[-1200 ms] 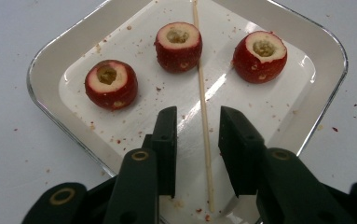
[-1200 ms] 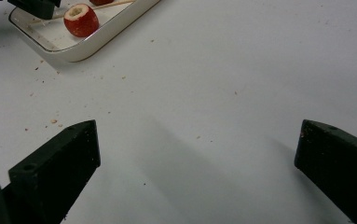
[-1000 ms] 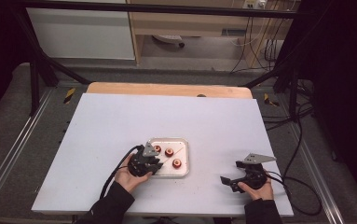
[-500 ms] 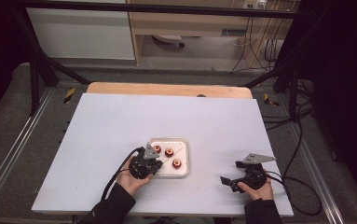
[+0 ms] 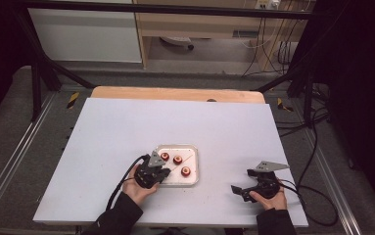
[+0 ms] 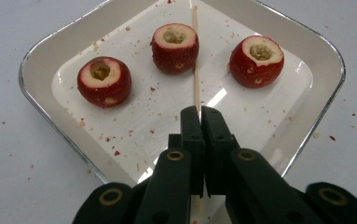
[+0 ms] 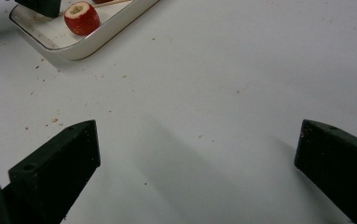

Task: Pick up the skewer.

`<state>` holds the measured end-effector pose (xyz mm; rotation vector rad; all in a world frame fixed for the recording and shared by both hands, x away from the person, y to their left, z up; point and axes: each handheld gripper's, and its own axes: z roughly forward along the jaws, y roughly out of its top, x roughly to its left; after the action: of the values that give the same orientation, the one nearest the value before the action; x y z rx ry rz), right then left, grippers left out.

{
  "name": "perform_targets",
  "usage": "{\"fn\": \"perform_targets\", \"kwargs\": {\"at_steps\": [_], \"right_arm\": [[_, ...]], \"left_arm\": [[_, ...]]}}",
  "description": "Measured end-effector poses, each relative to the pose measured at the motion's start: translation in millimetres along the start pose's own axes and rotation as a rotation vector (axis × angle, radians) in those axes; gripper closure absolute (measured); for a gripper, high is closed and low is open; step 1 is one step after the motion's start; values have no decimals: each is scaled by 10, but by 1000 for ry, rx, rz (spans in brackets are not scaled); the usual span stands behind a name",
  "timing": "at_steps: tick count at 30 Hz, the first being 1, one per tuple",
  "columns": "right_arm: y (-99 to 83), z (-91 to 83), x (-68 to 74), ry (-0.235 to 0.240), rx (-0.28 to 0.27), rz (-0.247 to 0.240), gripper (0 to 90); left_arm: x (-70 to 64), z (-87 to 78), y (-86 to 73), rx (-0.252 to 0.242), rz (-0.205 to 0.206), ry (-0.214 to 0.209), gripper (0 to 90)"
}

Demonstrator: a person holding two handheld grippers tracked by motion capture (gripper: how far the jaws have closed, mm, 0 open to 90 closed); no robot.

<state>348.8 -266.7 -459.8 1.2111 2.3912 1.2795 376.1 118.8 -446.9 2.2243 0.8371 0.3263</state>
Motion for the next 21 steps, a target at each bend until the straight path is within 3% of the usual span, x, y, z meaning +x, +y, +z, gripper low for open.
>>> {"fn": "perform_targets", "kwargs": {"at_steps": [21], "right_arm": [[2, -9, 2, -1, -5, -6, 7]], "left_arm": [[13, -257, 56, -115, -6, -40, 883]]}}
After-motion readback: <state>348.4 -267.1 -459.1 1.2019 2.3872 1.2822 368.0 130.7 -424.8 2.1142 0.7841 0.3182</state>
